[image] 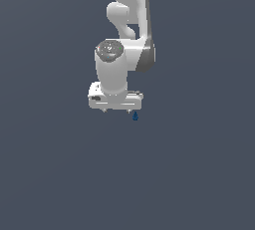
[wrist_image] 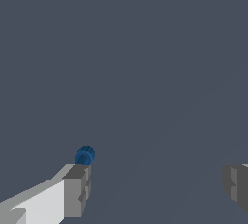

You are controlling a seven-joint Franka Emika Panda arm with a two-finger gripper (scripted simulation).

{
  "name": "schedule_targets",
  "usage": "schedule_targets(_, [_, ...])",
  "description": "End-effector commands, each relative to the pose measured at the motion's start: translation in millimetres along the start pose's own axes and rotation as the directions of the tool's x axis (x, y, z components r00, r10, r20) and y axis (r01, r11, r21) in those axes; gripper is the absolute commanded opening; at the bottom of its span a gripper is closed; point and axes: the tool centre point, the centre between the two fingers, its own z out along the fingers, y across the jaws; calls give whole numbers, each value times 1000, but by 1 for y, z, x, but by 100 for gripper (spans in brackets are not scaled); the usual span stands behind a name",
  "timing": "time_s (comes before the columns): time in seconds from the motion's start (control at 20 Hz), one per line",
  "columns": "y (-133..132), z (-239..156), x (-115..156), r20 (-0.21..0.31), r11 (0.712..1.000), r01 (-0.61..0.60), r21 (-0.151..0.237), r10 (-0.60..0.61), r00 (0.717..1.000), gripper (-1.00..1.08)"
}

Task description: Pick up the object and move it to a goal position.

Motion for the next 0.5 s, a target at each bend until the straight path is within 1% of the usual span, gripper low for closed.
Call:
schedule_targets(0.0, [0,0,0,1,1000,2,0,-2,1000,100])
schedule_targets(0.25, [-2,2,-1,-1,1000,7,0,-7,1000,100])
schedule_targets(0.45, [-11,8,-5,-6,1000,28,-1,-28,1000,100])
